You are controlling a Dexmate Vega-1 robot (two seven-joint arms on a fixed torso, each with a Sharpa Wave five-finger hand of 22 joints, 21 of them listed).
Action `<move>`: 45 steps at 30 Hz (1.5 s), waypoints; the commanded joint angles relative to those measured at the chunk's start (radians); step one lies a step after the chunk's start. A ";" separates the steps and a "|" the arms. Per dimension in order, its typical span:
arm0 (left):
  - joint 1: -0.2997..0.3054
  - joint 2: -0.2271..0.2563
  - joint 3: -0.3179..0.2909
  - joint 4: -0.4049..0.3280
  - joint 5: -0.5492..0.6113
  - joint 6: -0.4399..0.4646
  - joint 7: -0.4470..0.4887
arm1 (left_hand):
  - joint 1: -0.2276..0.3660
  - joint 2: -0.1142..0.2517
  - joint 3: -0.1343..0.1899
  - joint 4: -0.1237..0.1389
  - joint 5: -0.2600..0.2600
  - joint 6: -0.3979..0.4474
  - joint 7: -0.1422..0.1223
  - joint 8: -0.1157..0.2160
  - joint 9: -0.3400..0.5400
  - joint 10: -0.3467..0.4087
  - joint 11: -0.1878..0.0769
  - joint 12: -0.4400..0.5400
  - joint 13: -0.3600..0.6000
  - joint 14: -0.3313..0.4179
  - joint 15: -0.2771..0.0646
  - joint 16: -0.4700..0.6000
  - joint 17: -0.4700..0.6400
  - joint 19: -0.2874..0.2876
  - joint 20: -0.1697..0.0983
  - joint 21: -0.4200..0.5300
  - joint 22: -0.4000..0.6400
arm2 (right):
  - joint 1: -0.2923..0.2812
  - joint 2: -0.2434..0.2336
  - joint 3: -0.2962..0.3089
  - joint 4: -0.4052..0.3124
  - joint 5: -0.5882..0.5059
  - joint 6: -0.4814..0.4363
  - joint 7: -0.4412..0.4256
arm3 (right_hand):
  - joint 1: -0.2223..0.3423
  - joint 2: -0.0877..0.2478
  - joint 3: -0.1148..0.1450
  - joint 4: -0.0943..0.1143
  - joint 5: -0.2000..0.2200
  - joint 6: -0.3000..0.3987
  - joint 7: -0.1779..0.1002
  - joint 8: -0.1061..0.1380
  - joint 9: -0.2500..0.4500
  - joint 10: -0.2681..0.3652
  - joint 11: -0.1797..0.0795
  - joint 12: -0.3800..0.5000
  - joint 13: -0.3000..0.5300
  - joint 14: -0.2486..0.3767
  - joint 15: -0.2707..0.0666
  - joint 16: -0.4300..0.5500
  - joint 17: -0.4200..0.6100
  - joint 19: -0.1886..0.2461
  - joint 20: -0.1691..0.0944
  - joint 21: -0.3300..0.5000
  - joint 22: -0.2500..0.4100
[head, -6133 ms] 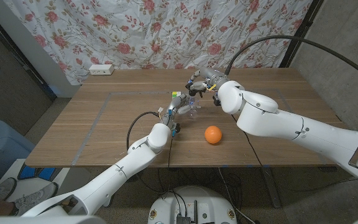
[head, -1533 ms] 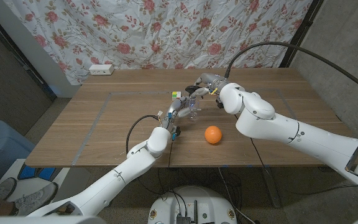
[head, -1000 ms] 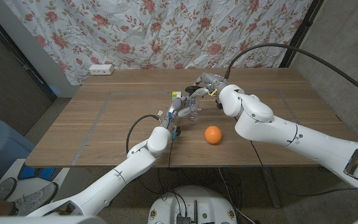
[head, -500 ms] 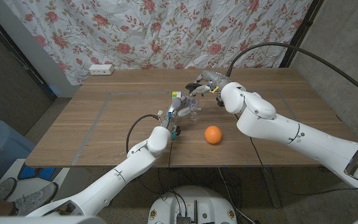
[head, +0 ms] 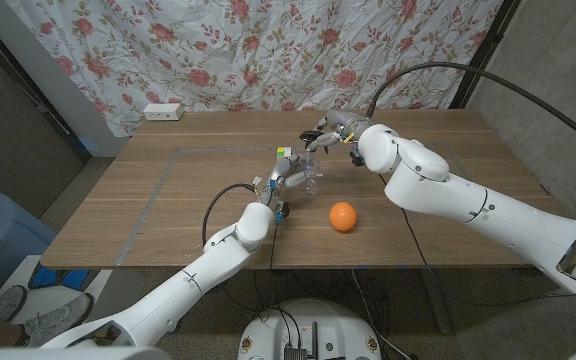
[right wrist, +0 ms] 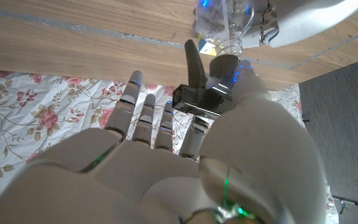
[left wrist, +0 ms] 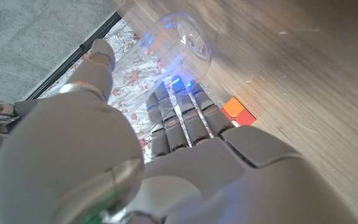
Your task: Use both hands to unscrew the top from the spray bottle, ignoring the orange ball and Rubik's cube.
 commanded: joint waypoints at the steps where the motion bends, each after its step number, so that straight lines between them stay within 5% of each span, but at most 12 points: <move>1: -0.001 0.005 -0.005 -0.004 0.000 0.006 0.003 | -0.187 0.201 0.097 0.090 0.000 0.056 0.010 0.004 0.005 0.013 -0.007 -0.003 0.004 0.004 -0.039 0.003 0.005 0.001 0.004 0.004 0.005 | 0.028 -0.021 0.004 -0.017 0.022 -0.007 0.019 | -0.011 0.003 0.002 0.005 0.005 0.004 0.000 0.007 0.003 0.013 -0.001 -0.002 0.000 0.008 0.004 0.007 0.003 0.010 0.003 -0.004 0.001; 45: 0.022 0.022 -0.032 0.019 -0.014 -0.048 0.014 | -0.187 0.198 0.094 0.088 -0.001 0.056 0.009 0.001 0.005 0.015 -0.011 -0.007 0.003 0.002 -0.038 0.003 0.005 0.000 0.003 0.004 0.005 | 0.034 -0.069 0.089 -0.104 0.095 -0.050 -0.019 | -0.011 0.011 0.001 -0.001 0.009 0.026 0.006 0.020 -0.006 0.052 -0.009 0.000 0.000 0.030 -0.005 0.016 0.003 0.028 0.003 -0.005 0.001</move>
